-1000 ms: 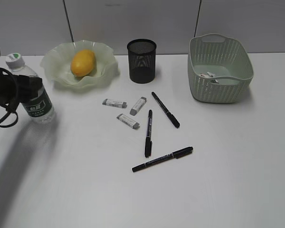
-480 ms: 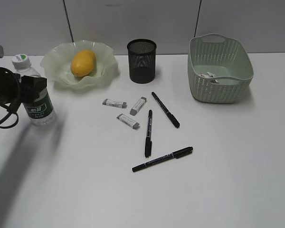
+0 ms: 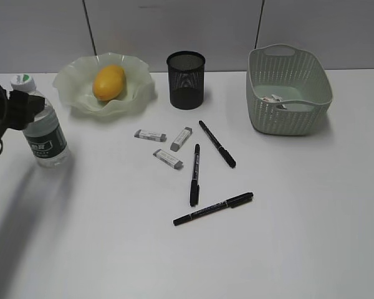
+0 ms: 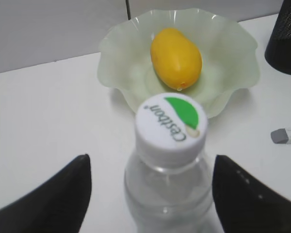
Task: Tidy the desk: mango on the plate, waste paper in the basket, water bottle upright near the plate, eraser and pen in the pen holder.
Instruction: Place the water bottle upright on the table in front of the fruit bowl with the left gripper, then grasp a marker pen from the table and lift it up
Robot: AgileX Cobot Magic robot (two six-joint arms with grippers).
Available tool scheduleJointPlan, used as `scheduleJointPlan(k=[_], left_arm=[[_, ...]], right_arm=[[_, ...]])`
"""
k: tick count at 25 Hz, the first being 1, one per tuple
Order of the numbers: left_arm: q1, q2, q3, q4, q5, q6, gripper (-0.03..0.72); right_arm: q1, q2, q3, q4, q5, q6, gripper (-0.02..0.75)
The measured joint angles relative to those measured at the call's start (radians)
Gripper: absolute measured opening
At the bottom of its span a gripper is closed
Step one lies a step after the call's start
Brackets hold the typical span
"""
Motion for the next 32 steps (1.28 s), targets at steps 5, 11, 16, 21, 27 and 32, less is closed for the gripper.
scheduleJointPlan(k=[5,11,16,21,27,32], left_arm=[[0.000,-0.160,0.000,0.033,0.195,0.000,0.589],[-0.001,-0.347,-0.063,0.018,0.663,0.000,0.589],[-0.001,-0.382,-0.222,-0.034,1.157,0.042,0.589],[-0.001,-0.437,-0.274,-0.185,1.341,0.089,0.589],[-0.001,-0.640,-0.224,-0.287,1.379,0.107,0.589],[-0.001,-0.898,-0.157,-0.289,1.385,0.109,0.589]], right_arm=[[0.000,0.000,0.000,0.000,0.000,0.000,0.435],[0.000,0.000,0.000,0.000,0.000,0.000,0.434],[0.000,0.000,0.000,0.000,-0.001,0.000,0.434],[0.000,0.000,0.000,0.000,-0.001,0.000,0.435],[0.000,0.000,0.000,0.000,-0.002,0.000,0.434],[0.000,0.000,0.000,0.000,-0.002,0.001,0.434]])
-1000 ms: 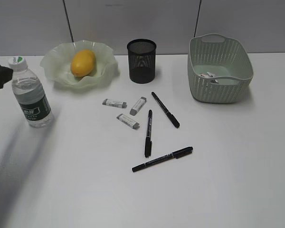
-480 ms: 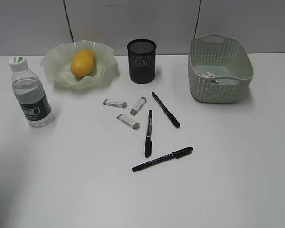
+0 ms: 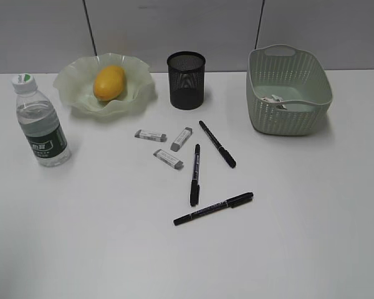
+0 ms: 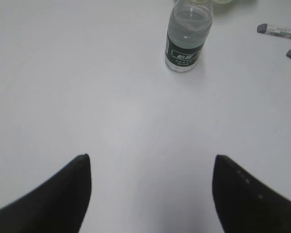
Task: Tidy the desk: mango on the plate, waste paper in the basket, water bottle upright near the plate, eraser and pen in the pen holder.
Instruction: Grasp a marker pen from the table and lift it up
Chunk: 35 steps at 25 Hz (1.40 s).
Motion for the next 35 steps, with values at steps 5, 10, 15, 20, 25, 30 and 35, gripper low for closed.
scheduleJointPlan(k=[5,10,15,20,25,30,35], left_arm=[[0.000,-0.205,0.099,-0.038,0.002,0.000,0.589],[0.000,-0.379,0.189,-0.054,-0.016,0.040,0.589],[0.000,-0.497,0.239,-0.065,-0.036,0.072,0.589],[0.000,-0.591,0.239,-0.068,-0.052,0.075,0.587],[0.000,-0.661,0.240,-0.068,-0.066,0.077,0.585],[0.000,-0.663,0.287,-0.069,-0.176,0.082,0.581],[0.000,-0.663,0.326,-0.072,-0.279,0.082,0.557]], right_arm=[[0.000,0.000,0.000,0.000,0.000,0.000,0.434],[0.000,0.000,0.000,0.000,0.000,0.000,0.435],[0.000,0.000,0.000,0.000,0.000,0.000,0.435],[0.000,0.000,0.000,0.000,-0.001,0.000,0.435],[0.000,0.000,0.001,0.000,-0.001,0.000,0.435],[0.000,0.000,0.001,-0.001,-0.001,0.000,0.435],[0.000,0.000,0.001,0.000,-0.001,0.000,0.435]])
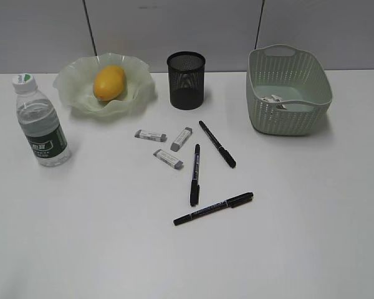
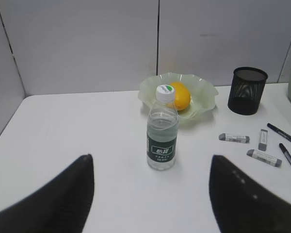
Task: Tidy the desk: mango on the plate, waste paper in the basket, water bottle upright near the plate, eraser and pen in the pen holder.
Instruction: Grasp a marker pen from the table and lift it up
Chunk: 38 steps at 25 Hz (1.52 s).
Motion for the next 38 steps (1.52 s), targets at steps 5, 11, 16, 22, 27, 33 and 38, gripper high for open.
scheduleJointPlan(k=[5,11,16,22,27,33,38], left_arm=[[0.000,0.000,-0.019,0.000,0.047,0.001,0.545],[0.000,0.000,-0.073,0.002,0.211,0.003,0.543],[0.000,0.000,-0.064,0.004,0.295,0.008,0.525],[0.000,-0.001,-0.055,0.004,0.313,0.033,0.519],[0.000,-0.001,-0.055,0.001,0.318,0.090,0.519],[0.000,-0.001,-0.055,0.000,0.318,0.097,0.519],[0.001,-0.001,-0.055,-0.003,0.318,0.081,0.519]], right_arm=[[0.000,0.000,0.000,0.000,0.000,0.000,0.434],[0.000,0.000,0.000,0.000,-0.002,0.000,0.434],[0.000,0.000,0.000,0.000,-0.002,-0.001,0.435],[0.000,0.000,0.000,0.000,-0.002,0.000,0.435],[0.000,0.076,-0.004,0.001,0.002,0.000,0.434],[0.000,0.337,-0.070,0.001,0.006,-0.061,0.434],[0.001,0.613,-0.196,0.022,0.023,-0.216,0.435]])
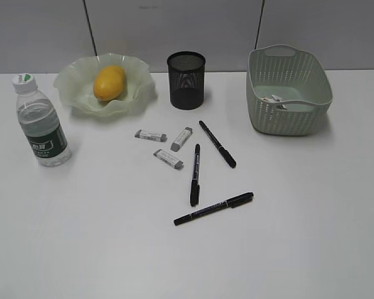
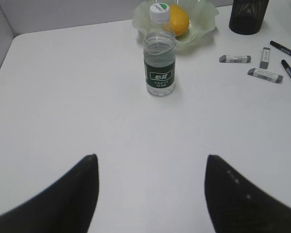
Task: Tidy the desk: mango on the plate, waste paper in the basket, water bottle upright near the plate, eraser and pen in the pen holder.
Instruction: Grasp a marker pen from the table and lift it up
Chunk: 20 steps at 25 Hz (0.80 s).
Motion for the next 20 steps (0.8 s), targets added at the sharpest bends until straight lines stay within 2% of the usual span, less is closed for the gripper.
scheduleJointPlan(k=[4,8,12,15,20], left_arm=[[0.000,0.000,0.000,0.000,0.000,-0.003,0.519],[0.000,0.000,0.000,0.000,0.000,-0.003,0.519],[0.000,0.000,0.000,0.000,0.000,-0.003,0.519],[0.000,0.000,0.000,0.000,0.000,-0.003,0.519],[0.000,0.000,0.000,0.000,0.000,-0.004,0.519]], right_arm=[[0.026,0.168,-0.100,0.086,-0.001,-0.165,0.435],[0.110,0.325,-0.175,0.081,0.000,-0.325,0.435],[0.173,0.467,-0.210,0.078,-0.018,-0.639,0.435],[0.184,0.578,-0.212,0.115,-0.088,-0.886,0.435],[0.186,0.753,-0.247,0.188,-0.175,-1.055,0.435]])
